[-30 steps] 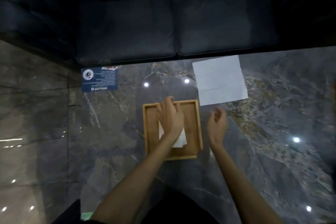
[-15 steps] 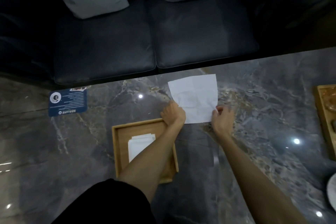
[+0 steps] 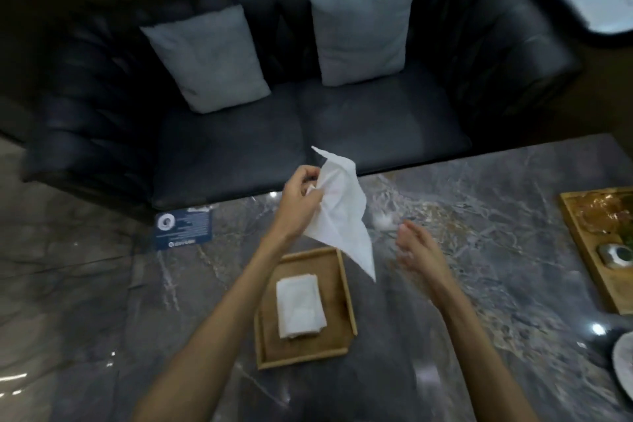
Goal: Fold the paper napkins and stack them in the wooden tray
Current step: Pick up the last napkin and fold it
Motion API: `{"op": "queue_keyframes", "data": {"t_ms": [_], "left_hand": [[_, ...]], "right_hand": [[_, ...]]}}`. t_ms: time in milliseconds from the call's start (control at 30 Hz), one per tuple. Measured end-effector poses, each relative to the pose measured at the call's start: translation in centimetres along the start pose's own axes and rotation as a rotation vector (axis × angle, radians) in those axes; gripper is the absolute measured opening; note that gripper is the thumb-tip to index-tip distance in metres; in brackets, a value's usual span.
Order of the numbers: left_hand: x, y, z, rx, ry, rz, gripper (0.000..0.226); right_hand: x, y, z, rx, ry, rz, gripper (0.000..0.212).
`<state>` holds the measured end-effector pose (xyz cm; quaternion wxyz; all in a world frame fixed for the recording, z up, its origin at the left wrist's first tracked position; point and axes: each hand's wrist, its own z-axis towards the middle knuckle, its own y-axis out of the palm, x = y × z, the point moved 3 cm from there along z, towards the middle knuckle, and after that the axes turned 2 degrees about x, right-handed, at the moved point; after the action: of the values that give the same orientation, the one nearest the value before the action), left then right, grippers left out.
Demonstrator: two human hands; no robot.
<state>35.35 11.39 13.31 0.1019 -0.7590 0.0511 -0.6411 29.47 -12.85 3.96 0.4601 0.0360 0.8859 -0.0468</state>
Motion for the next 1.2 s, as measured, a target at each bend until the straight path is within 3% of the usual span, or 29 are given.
{"op": "queue_keyframes", "data": {"t_ms": [167, 233, 367, 433, 533, 633, 700, 733, 833, 1000, 1100, 1200], "left_hand": [[12.5, -9.9, -5.4, -0.123, 0.189, 0.126, 0.034], [17.5, -13.6, -8.6, -0.142, 0.289, 0.216, 0.046], [26.8, -21.4, -14.7, -0.153, 0.479, 0.273, 0.04], [29.7, -25.0, -15.7, -0.117, 0.454, -0.043, 0.049], [30.3, -29.1, -18.5, -0.102, 0.328, -0.676, 0.035], [29.2, -27.1, -22.0, -0.392, 0.319, -0.759, 0.097], [29.2, -26.6, -24.4, -0.387, 0.424, -0.723, 0.11], [29.0, -26.2, -25.1, -0.321, 0.381, -0.685, 0.109], [26.9, -23.5, -25.1, -0.412, 0.071, -0.82, 0.07], [26.0, -22.6, -24.6, -0.024, 0.11, -0.321, 0.03], [26.3, -21.9, -24.6, -0.093, 0.185, -0.203, 0.029], [26.5, -21.4, -24.4, -0.169, 0.16, -0.313, 0.032]], "right_hand": [[-11.7, 7.8, -7.3, -0.285, -0.379, 0.001, 0.079], [-16.7, 11.0, -11.4, -0.416, -0.484, -0.007, 0.081], [-24.9, 16.3, -19.8, -0.54, -0.695, -0.024, 0.018], [-27.6, 17.6, -23.2, -0.55, -0.777, 0.026, 0.01], [-30.0, 18.8, -27.4, -0.549, -0.818, 0.149, 0.011], [-30.3, 18.4, -29.7, -0.545, -0.811, 0.195, 0.024], [-29.7, 17.4, -30.4, -0.544, -0.779, 0.175, 0.023], [-29.4, 16.7, -30.7, -0.538, -0.762, 0.165, 0.022], [-28.5, 14.3, -30.9, -0.497, -0.737, 0.124, 0.033], [-28.1, 10.1, -31.2, -0.412, -0.704, 0.01, 0.025], [-28.4, 7.9, -31.7, -0.369, -0.701, -0.04, 0.022], [-29.2, 6.1, -32.3, -0.376, -0.694, -0.046, 0.025]]}}
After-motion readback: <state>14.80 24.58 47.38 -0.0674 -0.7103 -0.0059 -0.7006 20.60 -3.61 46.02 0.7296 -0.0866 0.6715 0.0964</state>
